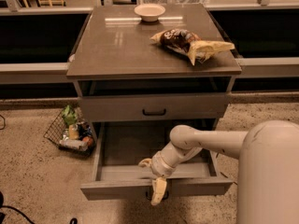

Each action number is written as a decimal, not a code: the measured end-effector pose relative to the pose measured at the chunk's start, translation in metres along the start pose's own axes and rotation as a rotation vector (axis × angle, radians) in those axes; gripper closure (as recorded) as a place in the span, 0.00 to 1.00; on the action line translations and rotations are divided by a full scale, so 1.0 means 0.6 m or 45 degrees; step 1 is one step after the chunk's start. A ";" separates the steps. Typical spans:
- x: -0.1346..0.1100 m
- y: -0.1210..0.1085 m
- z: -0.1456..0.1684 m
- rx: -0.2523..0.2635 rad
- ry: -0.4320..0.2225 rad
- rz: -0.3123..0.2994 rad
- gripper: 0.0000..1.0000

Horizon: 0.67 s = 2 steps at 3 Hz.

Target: Open middle drawer

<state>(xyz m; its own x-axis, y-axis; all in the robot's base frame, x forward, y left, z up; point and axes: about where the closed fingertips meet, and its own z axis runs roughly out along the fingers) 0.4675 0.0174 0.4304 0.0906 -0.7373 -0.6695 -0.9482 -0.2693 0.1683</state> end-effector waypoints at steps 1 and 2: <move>-0.018 0.026 -0.050 0.051 0.016 -0.062 0.00; -0.053 0.055 -0.129 0.149 0.046 -0.159 0.00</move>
Offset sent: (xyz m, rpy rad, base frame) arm -0.0121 -0.0632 0.1639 0.0262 -0.3454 0.0208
